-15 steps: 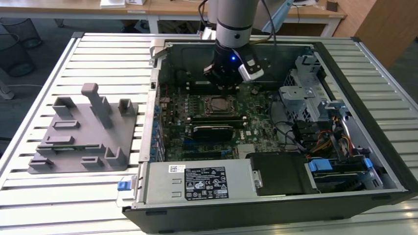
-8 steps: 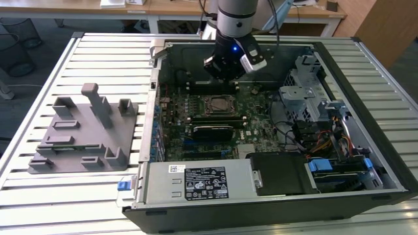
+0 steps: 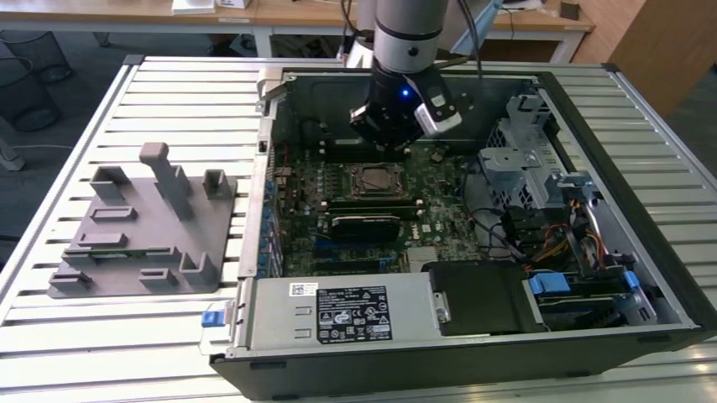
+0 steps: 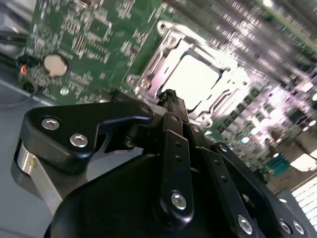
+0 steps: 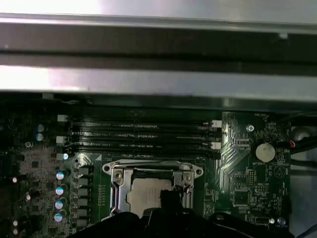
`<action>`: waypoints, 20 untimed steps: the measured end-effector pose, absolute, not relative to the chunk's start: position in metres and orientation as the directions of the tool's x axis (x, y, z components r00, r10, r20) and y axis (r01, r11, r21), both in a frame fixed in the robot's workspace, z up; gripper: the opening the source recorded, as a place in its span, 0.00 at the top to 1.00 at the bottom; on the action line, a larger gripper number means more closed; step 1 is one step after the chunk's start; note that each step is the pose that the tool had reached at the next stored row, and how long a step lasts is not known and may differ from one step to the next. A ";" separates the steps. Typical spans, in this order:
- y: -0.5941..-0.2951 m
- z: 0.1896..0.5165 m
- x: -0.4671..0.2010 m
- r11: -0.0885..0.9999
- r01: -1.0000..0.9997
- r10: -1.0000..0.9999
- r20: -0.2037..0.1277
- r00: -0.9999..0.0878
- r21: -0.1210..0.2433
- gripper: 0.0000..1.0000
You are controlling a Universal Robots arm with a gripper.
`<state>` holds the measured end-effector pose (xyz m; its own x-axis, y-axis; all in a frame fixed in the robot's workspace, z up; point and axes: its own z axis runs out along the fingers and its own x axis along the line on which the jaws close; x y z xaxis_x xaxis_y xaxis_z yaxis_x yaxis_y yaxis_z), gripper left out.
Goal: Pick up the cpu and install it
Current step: 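Install the second cpu locking lever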
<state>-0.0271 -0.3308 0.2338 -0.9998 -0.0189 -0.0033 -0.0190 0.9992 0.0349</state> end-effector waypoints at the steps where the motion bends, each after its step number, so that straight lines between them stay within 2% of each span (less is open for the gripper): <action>1: -0.334 0.234 -0.027 0.999 -0.019 -0.019 -0.003 -1.000 0.034 0.89; 8: -0.355 0.234 -0.027 0.999 -0.019 -0.019 0.001 -1.000 0.033 0.89; 12: -0.357 0.234 -0.026 0.999 -0.018 -0.019 0.037 -0.999 0.034 0.89; 20: -0.378 0.233 -0.028 0.999 -0.018 -0.019 0.038 -0.999 0.037 0.89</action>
<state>-0.0275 -0.3778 0.2334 -0.9991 -0.0194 0.0382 -0.0180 0.9992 0.0366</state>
